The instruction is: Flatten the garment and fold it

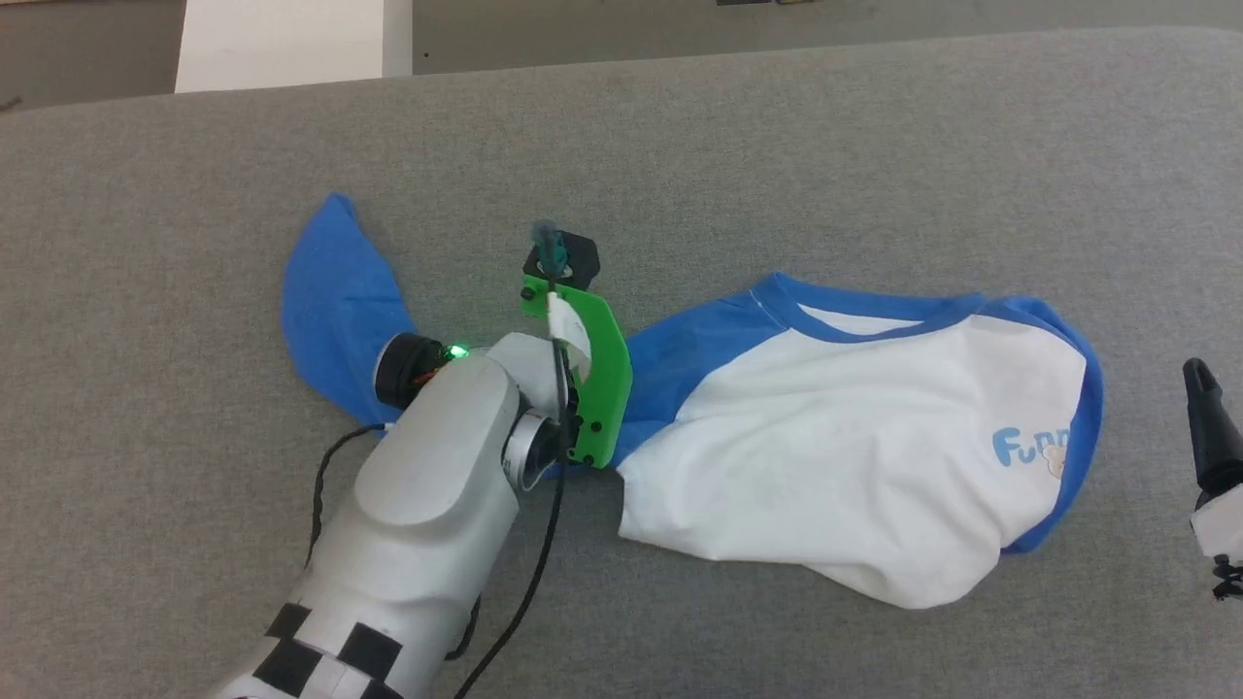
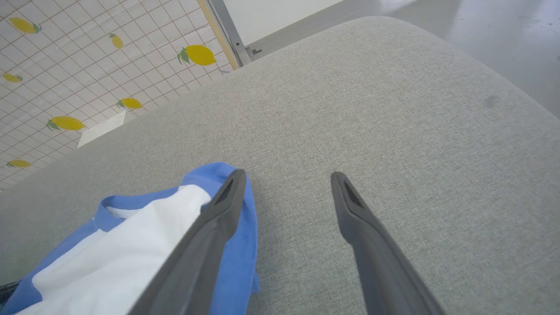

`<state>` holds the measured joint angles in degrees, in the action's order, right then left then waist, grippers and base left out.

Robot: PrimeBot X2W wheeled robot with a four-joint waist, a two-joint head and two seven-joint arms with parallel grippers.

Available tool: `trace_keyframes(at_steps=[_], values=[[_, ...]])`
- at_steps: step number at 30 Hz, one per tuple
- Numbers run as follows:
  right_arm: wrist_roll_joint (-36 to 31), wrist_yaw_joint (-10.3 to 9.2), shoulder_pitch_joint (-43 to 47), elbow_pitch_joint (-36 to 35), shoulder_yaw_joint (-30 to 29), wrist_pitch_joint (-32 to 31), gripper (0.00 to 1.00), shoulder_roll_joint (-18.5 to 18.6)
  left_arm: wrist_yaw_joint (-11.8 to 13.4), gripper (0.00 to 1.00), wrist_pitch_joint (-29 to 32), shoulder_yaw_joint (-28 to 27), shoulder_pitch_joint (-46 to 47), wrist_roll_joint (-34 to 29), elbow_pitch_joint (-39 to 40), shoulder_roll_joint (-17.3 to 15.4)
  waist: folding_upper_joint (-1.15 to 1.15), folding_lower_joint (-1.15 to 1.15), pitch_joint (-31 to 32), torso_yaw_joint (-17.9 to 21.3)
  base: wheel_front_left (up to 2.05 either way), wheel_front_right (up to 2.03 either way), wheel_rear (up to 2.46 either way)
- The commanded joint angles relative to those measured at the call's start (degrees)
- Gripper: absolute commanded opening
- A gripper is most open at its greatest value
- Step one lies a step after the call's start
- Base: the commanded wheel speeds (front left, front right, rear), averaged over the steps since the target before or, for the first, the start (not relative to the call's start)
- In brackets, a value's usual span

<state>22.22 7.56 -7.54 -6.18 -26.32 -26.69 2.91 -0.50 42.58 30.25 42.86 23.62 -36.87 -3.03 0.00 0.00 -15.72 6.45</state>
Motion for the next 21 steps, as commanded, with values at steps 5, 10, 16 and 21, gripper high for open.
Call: trace_keyframes(at_steps=[5,10,16,21], values=[[-0.76,-0.08,-0.71,0.31,0.02,0.07,1.0,-0.02,4.04,0.0,-9.58,-5.42,-1.18,4.64,1.91,0.11,0.0,0.0,2.18,-3.21,0.0,0.0,0.0],[-1.17,-0.08,-0.29,0.18,0.72,-0.19,1.0,-0.03,9.12,0.0,-18.79,-14.59,-2.27,7.98,4.39,-2.87,0.0,0.0,3.73,-5.65,0.0,0.0,0.0],[-1.74,-0.08,-0.1,0.03,2.11,-0.42,1.0,-0.03,13.43,0.0,-20.17,-20.86,-9.7,11.05,5.0,-6.59,0.0,0.0,4.42,-6.78,0.0,0.0,0.0],[-2.1,-0.08,0.54,0.37,2.64,-0.96,1.0,-0.03,13.32,1.0,-18.6,-21.17,-15.29,13.1,6.1,-5.79,0.0,0.0,5.19,-7.95,0.0,0.0,0.0]])
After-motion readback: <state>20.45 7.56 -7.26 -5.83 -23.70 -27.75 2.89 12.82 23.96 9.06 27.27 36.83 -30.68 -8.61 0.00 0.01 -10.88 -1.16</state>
